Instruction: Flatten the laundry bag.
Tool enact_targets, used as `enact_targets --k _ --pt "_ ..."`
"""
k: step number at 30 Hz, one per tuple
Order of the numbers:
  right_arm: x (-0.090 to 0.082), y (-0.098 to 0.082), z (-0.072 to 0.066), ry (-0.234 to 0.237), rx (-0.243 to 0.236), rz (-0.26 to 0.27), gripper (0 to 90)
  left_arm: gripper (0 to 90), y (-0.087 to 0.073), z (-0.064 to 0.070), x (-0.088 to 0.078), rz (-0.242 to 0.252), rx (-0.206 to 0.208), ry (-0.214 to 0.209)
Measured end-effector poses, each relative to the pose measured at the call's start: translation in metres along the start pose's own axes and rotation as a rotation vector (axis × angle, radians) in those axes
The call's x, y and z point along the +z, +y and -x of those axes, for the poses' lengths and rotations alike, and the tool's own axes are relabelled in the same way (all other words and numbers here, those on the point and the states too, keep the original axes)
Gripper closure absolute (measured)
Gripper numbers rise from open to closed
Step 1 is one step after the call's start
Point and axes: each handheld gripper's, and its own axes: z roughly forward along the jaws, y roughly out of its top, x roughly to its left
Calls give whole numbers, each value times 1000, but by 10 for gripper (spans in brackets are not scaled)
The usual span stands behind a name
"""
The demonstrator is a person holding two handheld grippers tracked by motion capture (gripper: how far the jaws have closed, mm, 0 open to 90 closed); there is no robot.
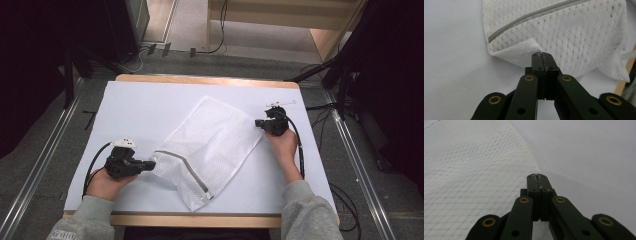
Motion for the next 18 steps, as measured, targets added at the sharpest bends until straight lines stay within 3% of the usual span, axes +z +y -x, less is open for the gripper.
enact_targets --k 3,5,7,9,10,12,18 --pt "5 4 0 -2 -4 -5 900 895 -3 5 0 -6 -2 -16" --pt "8 4 0 2 -2 -9 900 830 -6 7 -2 1 2 -16" --pt "11 3 -2 11 -9 -21 877 764 -7 3 -11 53 -13 -13" --pt "7 4 -3 26 -7 -6 799 700 -6 -4 -17 111 -41 -8" --pt "7 4 -3 26 -7 -6 799 689 -6 -4 -17 111 -41 -8" --pt "-6 3 -7 63 -6 30 706 643 1 -12 -16 108 -61 4" --pt "-28 -8 -21 98 -31 64 649 593 22 -20 -8 92 -45 28"
